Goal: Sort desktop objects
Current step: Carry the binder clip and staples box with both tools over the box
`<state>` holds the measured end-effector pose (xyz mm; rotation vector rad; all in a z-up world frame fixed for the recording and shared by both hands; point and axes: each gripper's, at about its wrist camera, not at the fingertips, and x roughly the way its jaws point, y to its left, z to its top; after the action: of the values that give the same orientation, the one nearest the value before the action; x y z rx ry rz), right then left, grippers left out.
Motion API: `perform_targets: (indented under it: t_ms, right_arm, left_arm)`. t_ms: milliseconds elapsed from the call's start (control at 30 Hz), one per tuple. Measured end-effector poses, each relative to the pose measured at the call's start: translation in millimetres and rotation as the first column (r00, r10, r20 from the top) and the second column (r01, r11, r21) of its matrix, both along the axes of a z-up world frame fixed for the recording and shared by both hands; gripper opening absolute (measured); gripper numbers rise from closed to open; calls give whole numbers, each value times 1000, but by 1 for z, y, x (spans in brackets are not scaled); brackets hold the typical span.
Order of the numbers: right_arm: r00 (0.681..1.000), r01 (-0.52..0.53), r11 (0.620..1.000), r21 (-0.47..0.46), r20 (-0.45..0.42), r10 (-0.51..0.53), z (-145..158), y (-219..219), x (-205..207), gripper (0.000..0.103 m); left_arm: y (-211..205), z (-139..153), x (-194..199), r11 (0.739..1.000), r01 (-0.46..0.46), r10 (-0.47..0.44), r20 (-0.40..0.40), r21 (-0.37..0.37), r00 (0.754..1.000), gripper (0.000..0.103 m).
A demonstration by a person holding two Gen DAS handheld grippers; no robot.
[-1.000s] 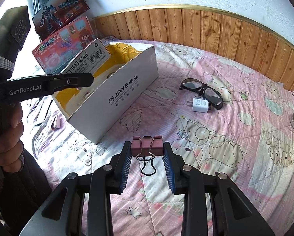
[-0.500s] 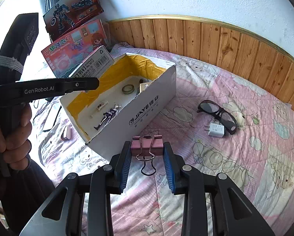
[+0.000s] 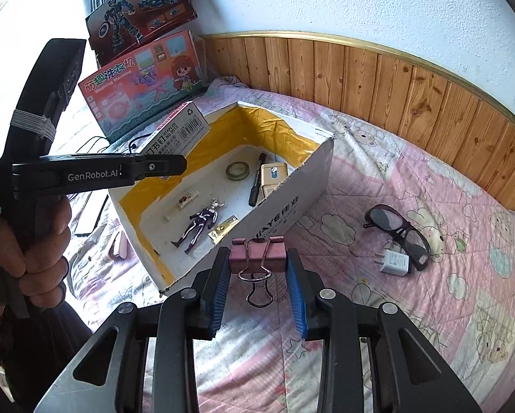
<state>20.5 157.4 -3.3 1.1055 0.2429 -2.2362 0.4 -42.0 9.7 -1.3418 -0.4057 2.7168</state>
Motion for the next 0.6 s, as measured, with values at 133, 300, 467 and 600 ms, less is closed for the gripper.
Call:
perform_targets:
  t_ms: [133,300,467,600]
  right_arm:
    - [1000,-24,1000,8,-8,24,3,-13,-6,33]
    - [998,-54,998,20,-22,54,6,-31,-13,33]
    - [996,-77,996,35,-34,78,9,-45,-23,33]
    - [995,-91,995,49,-38,93,9,-56,-33,33]
  left_arm:
    - [-9,-2,-5,1000,-17,17,6,16,1000,14]
    - [-17,-9,-11,998,-33,31,34,54,999,14]
    - [-25,-17,-17,994,-60,54,64,93,997,14]
    - [-29,-24,-21,990,-79,67,97,119,993,14]
